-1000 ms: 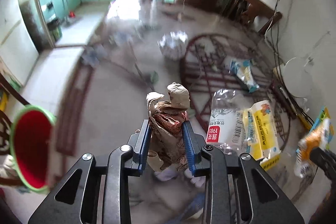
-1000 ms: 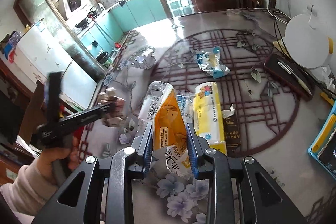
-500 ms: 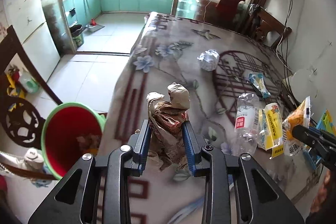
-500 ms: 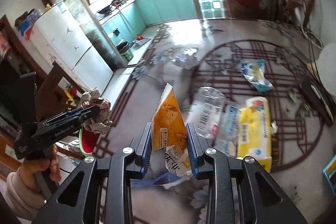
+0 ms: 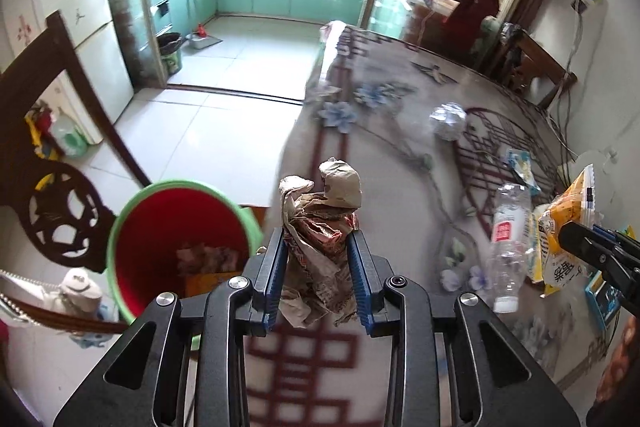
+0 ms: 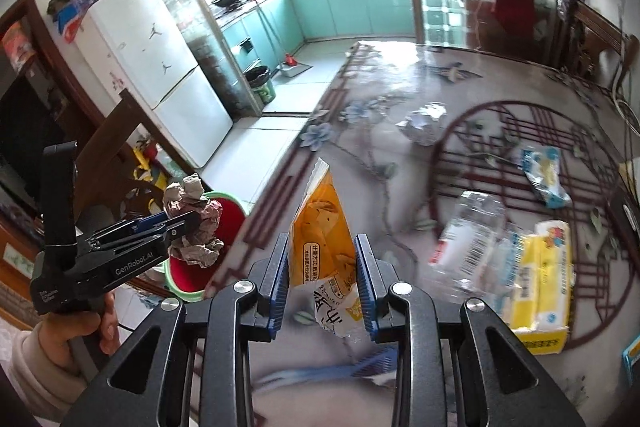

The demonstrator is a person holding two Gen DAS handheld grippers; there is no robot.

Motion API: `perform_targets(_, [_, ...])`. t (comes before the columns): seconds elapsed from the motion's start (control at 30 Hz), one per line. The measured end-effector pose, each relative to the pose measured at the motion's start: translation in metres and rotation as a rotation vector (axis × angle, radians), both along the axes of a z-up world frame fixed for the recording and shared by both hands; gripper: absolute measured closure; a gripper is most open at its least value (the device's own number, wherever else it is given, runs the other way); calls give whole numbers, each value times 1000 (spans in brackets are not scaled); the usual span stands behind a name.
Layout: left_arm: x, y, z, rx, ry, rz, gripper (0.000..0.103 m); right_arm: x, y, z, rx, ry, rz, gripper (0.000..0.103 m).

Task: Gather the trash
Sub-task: 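Carry the bag and paper to the red bin and release both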

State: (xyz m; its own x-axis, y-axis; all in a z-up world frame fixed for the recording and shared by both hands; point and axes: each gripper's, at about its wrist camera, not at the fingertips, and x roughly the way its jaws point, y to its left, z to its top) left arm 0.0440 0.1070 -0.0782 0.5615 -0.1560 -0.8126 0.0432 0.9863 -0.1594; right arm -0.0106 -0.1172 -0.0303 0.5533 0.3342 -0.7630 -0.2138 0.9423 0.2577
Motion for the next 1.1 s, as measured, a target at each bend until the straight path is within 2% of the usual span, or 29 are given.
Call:
perform_targets(0.57, [12,117,-20,-2,34,70,73,32,150,-7,-42,2,127,76])
perform_targets(0.8, [19,144,-28,34,51,83,73,44,192,-17,-49,24,167,76])
perform_targets(1.1, [30,166,-41,22,70,97,73,62,227,-31,-49,70,211,76])
